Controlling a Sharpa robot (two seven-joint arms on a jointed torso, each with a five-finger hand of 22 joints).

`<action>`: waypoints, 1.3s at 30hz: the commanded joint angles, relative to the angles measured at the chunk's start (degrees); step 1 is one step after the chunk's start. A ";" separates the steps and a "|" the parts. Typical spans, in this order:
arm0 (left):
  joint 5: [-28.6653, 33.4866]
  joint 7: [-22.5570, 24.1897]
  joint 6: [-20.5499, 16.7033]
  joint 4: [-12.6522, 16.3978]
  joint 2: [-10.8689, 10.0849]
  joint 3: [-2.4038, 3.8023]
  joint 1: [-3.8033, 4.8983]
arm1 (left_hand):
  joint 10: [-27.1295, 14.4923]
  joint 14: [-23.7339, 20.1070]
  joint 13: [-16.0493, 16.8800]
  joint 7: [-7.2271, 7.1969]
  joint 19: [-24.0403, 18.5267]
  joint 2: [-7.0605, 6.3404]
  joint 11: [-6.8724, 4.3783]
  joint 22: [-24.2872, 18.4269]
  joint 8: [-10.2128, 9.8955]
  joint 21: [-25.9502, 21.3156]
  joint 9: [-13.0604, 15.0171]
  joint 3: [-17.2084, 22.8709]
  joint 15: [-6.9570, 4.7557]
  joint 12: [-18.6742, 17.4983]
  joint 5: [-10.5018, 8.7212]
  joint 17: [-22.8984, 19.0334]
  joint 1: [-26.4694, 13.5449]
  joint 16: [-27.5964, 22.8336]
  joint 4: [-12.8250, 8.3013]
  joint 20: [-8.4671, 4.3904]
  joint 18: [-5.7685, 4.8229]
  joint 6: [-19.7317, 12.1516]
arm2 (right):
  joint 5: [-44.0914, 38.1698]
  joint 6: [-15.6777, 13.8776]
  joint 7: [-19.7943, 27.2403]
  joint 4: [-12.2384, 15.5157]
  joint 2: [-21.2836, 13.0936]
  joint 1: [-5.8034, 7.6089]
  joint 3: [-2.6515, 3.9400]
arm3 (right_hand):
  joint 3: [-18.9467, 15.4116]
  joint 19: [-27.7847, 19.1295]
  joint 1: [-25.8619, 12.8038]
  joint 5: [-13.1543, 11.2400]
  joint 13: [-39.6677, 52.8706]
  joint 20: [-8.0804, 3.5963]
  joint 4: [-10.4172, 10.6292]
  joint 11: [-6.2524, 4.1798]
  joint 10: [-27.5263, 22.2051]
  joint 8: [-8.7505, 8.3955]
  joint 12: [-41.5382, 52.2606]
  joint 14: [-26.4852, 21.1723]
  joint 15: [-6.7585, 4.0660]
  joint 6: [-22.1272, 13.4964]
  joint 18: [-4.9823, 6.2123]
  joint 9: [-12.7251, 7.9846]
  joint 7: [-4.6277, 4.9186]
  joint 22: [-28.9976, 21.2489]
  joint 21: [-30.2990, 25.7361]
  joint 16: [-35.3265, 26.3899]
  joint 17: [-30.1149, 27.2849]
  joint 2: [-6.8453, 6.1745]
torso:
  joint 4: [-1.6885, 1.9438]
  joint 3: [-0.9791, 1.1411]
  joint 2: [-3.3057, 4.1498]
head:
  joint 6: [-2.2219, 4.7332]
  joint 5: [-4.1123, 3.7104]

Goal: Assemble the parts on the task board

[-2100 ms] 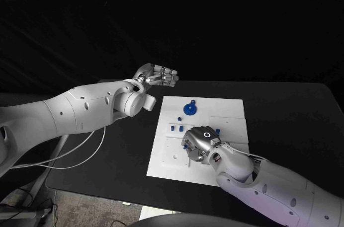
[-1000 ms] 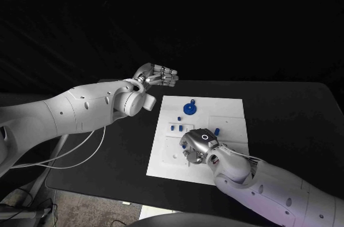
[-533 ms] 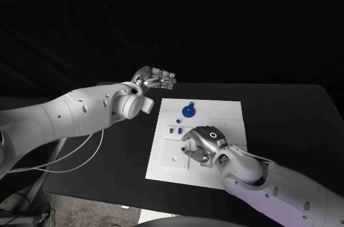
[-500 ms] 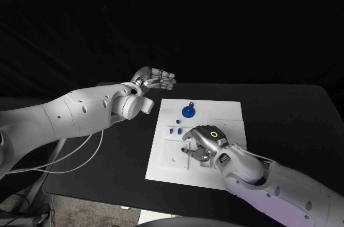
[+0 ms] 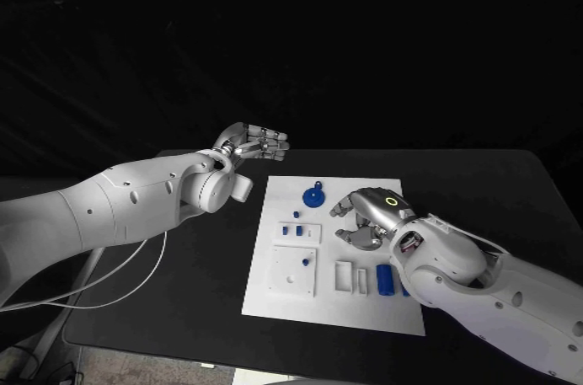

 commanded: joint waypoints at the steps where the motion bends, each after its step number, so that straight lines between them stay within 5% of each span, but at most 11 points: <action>1: 0.26 1.87 -0.40 0.16 -0.05 0.02 0.06 | 0.30 0.25 -0.04 0.14 0.24 0.55 -0.14 -0.07 0.17 0.24 0.08 -0.11 -0.33 0.06 0.12 -0.08 0.05 -0.22 -0.11 -0.05 0.58 0.41 | 1.29 5.21 0.79 -1.03 -0.43 0.26 0.09 | -1.49 1.57 0.38 -0.63 0.01 -0.21 0.13 0.14 -0.99 -0.24 0.25 -0.32 0.03 -0.21 -0.58 -0.07 -0.27 -0.09 -0.69 0.37 0.13 0.72 | 0.13 0.11 0.09 | 0.16 -0.18; 12: 0.32 2.22 -0.41 0.15 -0.12 0.02 0.05 | 0.40 0.36 -0.03 0.11 0.28 0.52 -0.18 -0.07 0.18 0.29 0.08 -0.04 -0.37 0.06 0.15 -0.08 -0.02 -0.22 -0.12 -0.10 0.55 0.46 | -1.97 12.47 -1.37 -3.32 -0.54 0.59 0.24 | -6.45 1.99 1.67 -2.42 0.00 0.61 3.07 0.69 -3.59 -0.25 0.26 -0.30 0.74 -0.70 0.50 -0.08 0.12 -2.60 -2.69 0.85 0.47 0.59 | 0.11 0.09 0.09 | 0.43 -0.58; 18: 0.33 2.18 -0.36 0.15 -0.17 0.02 0.05 | 0.40 0.36 -0.03 0.11 0.28 0.52 -0.18 -0.07 0.18 0.29 0.08 -0.04 -0.37 0.06 0.15 -0.08 -0.02 -0.22 -0.12 -0.10 0.55 0.46 | -3.37 12.64 -1.99 -4.39 -0.14 0.60 0.13 | -6.32 1.93 2.21 -2.81 -0.01 1.02 3.19 0.67 -3.31 -0.26 0.23 -0.23 1.00 -0.79 0.94 -0.09 0.04 -3.09 -2.46 0.83 0.32 0.79 | 0.13 0.12 0.09 | 0.39 -0.85; 21: 0.33 2.13 -0.31 0.16 -0.19 0.02 0.05 | 0.40 0.36 -0.03 0.11 0.28 0.52 -0.18 -0.07 0.18 0.29 0.08 -0.04 -0.37 0.06 0.15 -0.08 -0.02 -0.22 -0.12 -0.10 0.55 0.46 | -4.56 10.76 -2.42 -4.90 0.14 0.60 0.05 | 0.84 2.09 1.72 -3.43 -0.06 0.43 1.64 0.29 -1.23 -0.27 0.15 -0.20 0.48 0.47 0.70 -0.08 0.43 -2.93 -1.72 1.16 0.46 0.70 | 0.15 0.16 0.09 | 0.36 -0.95; 24: 0.33 2.08 -0.26 0.14 -0.21 0.02 0.05 | 0.34 0.30 -0.04 0.13 0.26 0.47 -0.15 -0.11 0.16 0.35 0.08 0.12 -0.34 0.04 0.11 -0.09 -0.20 -0.23 -0.09 -0.13 0.49 0.41 | -5.41 9.71 -2.91 -5.26 0.27 0.59 0.01 | 3.72 2.01 0.85 -3.44 -0.03 0.27 1.17 0.18 -0.89 -0.26 0.19 -0.20 0.48 1.01 0.52 -0.07 0.22 -2.70 -1.29 1.50 0.61 0.44 | 0.15 0.15 0.08 | 0.37 -1.10; 33: 0.33 1.79 -0.03 0.14 -0.27 0.01 0.05 | 0.23 0.23 -0.04 0.14 0.24 0.43 -0.11 -0.13 0.16 0.35 0.08 0.10 -0.31 0.03 0.07 -0.09 -0.26 -0.24 -0.06 -0.10 0.48 0.37 | -6.55 8.15 -3.49 -5.63 0.26 0.57 -0.08 | 9.43 1.83 -0.20 -3.42 -0.04 0.04 0.36 -0.11 1.03 -0.23 0.17 -0.35 0.28 3.12 0.34 -0.02 0.79 -1.49 0.50 2.31 0.77 -0.02 | 0.09 0.09 0.07 | 0.73 -1.90; 39: 0.33 1.68 0.00 0.14 -0.30 0.01 0.05 | 0.12 0.11 -0.04 0.13 0.22 0.45 -0.08 -0.18 0.16 0.34 0.08 0.07 -0.26 0.05 0.06 -0.09 -0.24 -0.24 -0.04 -0.06 0.50 0.39 | -6.61 8.35 -3.46 -5.83 0.46 0.55 -0.20 | 10.23 1.78 -0.39 -3.41 -0.02 -0.06 0.29 -0.37 2.07 -0.20 0.21 -0.42 0.17 3.63 0.25 0.01 0.74 -0.85 1.31 2.60 0.78 0.17 | 0.14 0.15 0.08 | 0.76 -2.00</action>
